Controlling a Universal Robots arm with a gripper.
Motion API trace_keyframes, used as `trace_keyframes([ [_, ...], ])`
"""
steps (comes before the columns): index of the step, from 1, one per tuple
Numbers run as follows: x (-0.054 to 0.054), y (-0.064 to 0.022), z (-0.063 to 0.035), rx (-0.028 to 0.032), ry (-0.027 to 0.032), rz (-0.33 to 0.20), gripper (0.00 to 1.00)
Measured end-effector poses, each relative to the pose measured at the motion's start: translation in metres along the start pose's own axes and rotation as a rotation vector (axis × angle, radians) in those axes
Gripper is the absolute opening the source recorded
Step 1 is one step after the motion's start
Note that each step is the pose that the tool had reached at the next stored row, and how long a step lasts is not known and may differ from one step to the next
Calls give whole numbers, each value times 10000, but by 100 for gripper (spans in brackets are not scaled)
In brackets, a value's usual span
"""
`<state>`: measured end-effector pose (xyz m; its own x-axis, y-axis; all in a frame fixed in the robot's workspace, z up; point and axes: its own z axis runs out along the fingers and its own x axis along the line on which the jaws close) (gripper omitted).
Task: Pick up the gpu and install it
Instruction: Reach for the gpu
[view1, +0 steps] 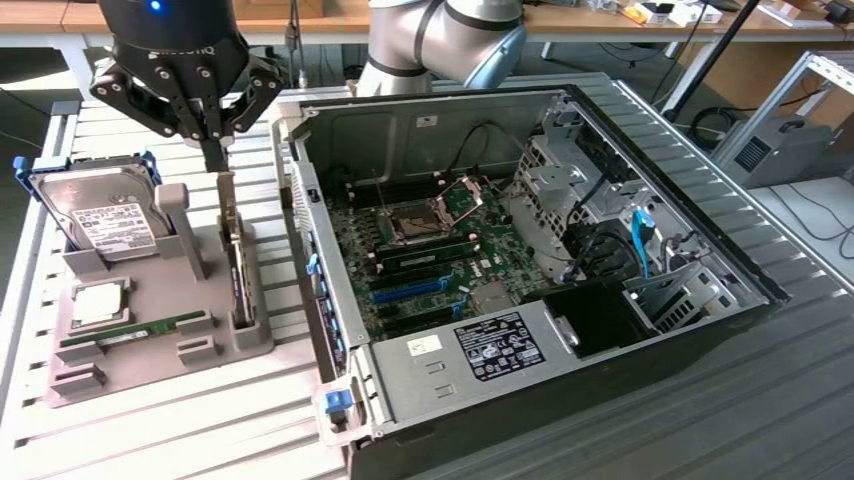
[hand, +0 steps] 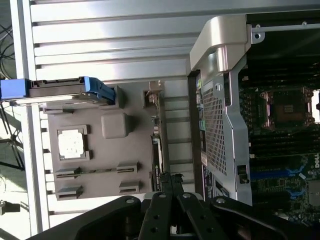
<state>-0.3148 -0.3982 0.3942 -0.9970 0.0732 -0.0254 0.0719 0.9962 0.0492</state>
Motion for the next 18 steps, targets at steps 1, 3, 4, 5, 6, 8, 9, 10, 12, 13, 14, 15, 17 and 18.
trace_keyframes([
  [1, 0, 0, 0, 0, 0, 0, 11],
  [3, 1, -10, 0, -1, 0, 1, 11],
  [4, -1, -29, -1, 0, 0, 1, 11],
  [5, -2, -50, -2, -1, 0, 1, 11],
  [6, -3, -80, -4, -1, 0, 1, 11],
  [8, -3, -112, -5, -1, 0, 1, 11],
  [9, -2, -129, -6, 0, 0, 1, 11],
  [10, -2, -144, -7, -1, 0, 1, 11],
  [12, 1, -176, -8, -1, 0, 0, 11],
  [13, 2, -190, -9, 0, 0, 0, 11],
  [14, 4, -205, -10, 0, 0, 1, 11],
  [15, 8, -224, -11, 0, 1, 0, 11],
  [17, 12, -232, -11, -1, 0, 2, 11],
  [18, 12, -233, -11, -1, -1, 1, 11],
])
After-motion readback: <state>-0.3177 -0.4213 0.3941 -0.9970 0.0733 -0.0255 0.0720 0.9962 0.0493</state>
